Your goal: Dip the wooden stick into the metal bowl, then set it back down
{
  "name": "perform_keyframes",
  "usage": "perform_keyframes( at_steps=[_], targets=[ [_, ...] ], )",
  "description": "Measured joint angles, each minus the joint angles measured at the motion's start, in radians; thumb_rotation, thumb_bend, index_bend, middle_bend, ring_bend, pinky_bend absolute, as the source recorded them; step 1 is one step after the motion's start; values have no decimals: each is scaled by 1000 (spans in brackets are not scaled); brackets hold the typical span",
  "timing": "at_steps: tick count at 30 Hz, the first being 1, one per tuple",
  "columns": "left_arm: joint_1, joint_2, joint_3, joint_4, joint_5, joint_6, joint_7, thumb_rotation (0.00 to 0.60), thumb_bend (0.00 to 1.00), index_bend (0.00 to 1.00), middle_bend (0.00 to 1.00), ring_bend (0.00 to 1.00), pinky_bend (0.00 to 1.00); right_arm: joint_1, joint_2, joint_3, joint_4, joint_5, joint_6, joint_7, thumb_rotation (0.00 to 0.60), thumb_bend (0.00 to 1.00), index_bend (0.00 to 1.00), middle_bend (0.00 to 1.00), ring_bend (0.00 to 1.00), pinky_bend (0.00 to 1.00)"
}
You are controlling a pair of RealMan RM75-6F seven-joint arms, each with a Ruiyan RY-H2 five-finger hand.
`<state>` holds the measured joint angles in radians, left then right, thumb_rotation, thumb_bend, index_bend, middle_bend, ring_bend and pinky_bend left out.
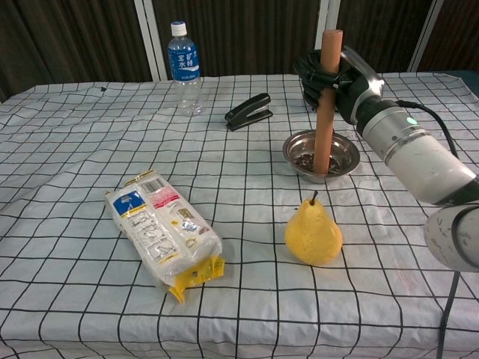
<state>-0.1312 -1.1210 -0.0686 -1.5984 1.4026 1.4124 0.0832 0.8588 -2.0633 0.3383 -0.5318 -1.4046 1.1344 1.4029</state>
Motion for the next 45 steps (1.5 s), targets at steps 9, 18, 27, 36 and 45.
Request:
perform_keyframes(
  at_steps=[9, 18, 27, 36, 45],
  targets=[
    [1, 0, 1, 0, 2, 3, -3, 600, 370, 0, 0, 0, 23, 7, 10, -1, -3, -5, 41, 12, 600, 446, 1000, 952, 951, 954],
    [-1, 0, 2, -1, 3, 0, -2, 600, 370, 0, 0, 0, 23, 22, 56, 24, -87, 8, 62, -44, 600, 447, 1000, 952, 950, 953],
    [-4, 3, -2, 7, -4, -9, -19, 600, 370, 0, 0, 0, 23, 23, 28, 20, -31, 34, 1, -22, 600, 447, 1000, 952, 950, 949],
    [-9, 6, -1, 15, 3, -16, -37, 600, 371, 0, 0, 0, 23, 29, -14, 2, 63, 34, -32, 28, 600, 447, 1000, 953, 949, 948],
    [-7, 5, -2, 19, 9, -4, -46, 600, 371, 0, 0, 0, 23, 36, -3, 3, 52, 21, 26, 53, 600, 448, 1000, 952, 949, 948]
  ],
)
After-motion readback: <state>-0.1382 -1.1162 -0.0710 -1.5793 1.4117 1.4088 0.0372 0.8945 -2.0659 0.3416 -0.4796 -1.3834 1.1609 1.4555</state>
